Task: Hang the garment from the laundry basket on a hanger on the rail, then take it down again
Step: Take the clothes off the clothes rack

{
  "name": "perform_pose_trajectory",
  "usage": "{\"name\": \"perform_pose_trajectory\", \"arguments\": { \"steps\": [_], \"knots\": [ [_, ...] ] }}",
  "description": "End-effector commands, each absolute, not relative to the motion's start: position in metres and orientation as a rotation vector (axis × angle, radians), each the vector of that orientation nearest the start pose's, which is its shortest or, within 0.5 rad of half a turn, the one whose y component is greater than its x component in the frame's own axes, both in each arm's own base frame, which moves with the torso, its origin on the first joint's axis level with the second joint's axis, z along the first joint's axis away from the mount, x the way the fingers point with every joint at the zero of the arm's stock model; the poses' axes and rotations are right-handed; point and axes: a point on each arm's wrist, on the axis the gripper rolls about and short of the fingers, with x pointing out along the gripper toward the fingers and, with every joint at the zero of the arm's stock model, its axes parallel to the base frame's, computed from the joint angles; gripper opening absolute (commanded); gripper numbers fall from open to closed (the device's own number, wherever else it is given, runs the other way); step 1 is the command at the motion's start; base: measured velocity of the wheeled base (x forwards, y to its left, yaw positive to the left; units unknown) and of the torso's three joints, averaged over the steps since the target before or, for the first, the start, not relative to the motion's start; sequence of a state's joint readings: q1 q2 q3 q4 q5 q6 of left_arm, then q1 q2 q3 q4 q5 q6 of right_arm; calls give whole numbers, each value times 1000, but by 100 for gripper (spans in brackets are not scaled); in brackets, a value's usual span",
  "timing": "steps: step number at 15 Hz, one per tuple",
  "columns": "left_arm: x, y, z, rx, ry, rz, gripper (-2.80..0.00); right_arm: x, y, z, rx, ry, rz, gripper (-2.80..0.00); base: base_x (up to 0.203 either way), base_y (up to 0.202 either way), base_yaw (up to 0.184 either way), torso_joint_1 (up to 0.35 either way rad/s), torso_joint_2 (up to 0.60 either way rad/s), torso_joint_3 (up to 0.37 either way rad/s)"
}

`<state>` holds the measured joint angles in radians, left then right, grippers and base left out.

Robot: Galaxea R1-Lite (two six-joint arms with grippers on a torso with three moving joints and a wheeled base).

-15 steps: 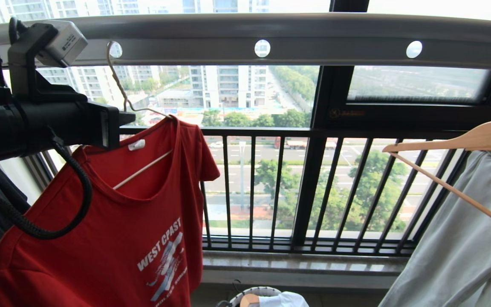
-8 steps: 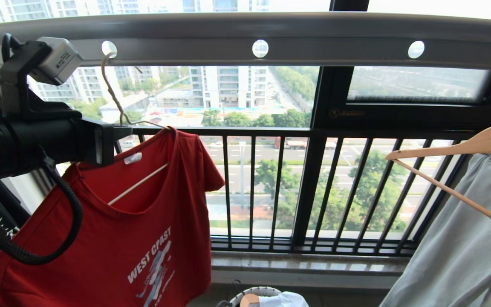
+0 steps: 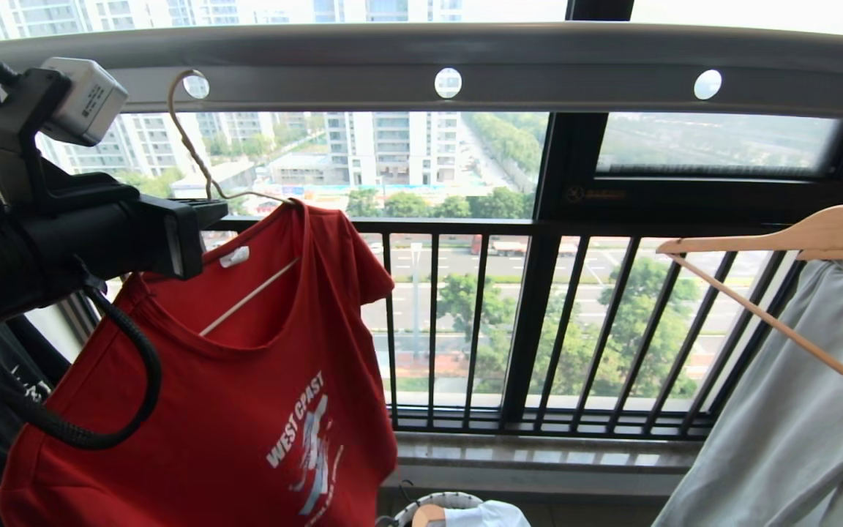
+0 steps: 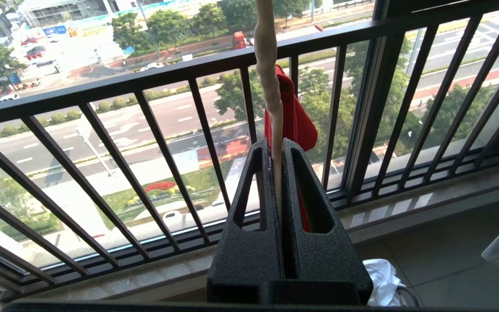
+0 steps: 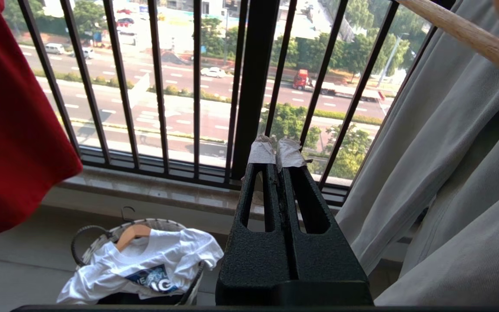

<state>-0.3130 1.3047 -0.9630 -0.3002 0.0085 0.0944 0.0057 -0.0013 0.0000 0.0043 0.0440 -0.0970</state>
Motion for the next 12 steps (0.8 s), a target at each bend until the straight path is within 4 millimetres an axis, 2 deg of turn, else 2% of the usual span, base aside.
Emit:
{"name": "perform_pose_trajectory", "arguments": {
  "steps": [1,8,12],
  "knots": [
    [201,-65,301,102,10,-305,-280,-23,1,75,-98,1,51,-280,0,0,0,0,0,0],
    [177,-57,319,113,-79,-301,-280,-23,1,75,-98,1,51,-280,0,0,0,0,0,0],
    [178,-57,306,121,-36,-304,-280,-23,1,75,-98,1,51,-280,0,0,0,0,0,0]
  ]
}}
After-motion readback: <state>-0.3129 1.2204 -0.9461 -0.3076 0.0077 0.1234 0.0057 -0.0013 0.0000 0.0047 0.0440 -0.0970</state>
